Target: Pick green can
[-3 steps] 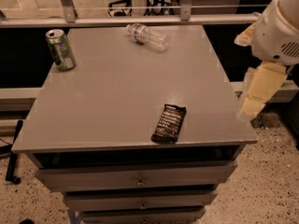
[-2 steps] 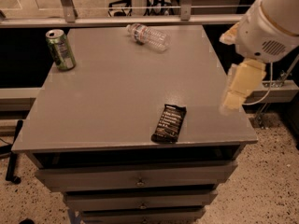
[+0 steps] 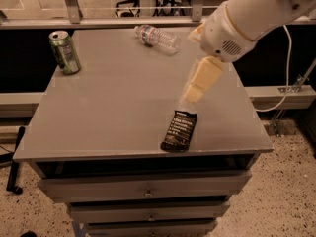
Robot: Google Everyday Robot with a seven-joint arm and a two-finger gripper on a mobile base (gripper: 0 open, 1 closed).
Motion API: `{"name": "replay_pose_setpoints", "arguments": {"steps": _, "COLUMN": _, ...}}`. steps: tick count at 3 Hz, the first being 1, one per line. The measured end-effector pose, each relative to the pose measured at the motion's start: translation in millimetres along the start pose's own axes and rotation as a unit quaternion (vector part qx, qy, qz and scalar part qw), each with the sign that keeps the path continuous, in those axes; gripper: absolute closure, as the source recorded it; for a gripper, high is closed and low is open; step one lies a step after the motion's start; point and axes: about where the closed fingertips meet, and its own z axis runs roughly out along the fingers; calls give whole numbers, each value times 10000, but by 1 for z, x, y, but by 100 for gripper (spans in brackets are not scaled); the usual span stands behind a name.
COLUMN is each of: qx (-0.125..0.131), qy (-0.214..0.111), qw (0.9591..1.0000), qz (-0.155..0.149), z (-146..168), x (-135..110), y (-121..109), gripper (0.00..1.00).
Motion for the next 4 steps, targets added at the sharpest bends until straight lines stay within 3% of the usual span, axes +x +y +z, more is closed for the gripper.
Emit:
{"name": "replay_pose_setpoints", "arguments": {"steps": 1, "qx": -11, "qy": -266, "qw": 9996, "qz": 14, "z": 10, "x": -16, "y": -5, "gripper": 0}}
{"name": "replay_pose_setpoints", "arguments": {"steps": 2, "qx": -11, "qy": -266, "qw": 9996, "qz": 13, "z": 10, "x": -16, "y": -5, "gripper": 0}}
{"name": "replay_pose_setpoints", "arguments": {"steps": 3, "qx": -45, "qy": -532, "qw": 9985, "qz": 77, "z": 17, "x": -22, "y": -5, "gripper": 0}}
{"name": "replay_pose_setpoints", "arguments": {"steps": 4, "qx": -217, "qy": -1187, "qw": 9926, "qz": 136, "z": 52, "x": -58, "y": -9, "gripper": 0}}
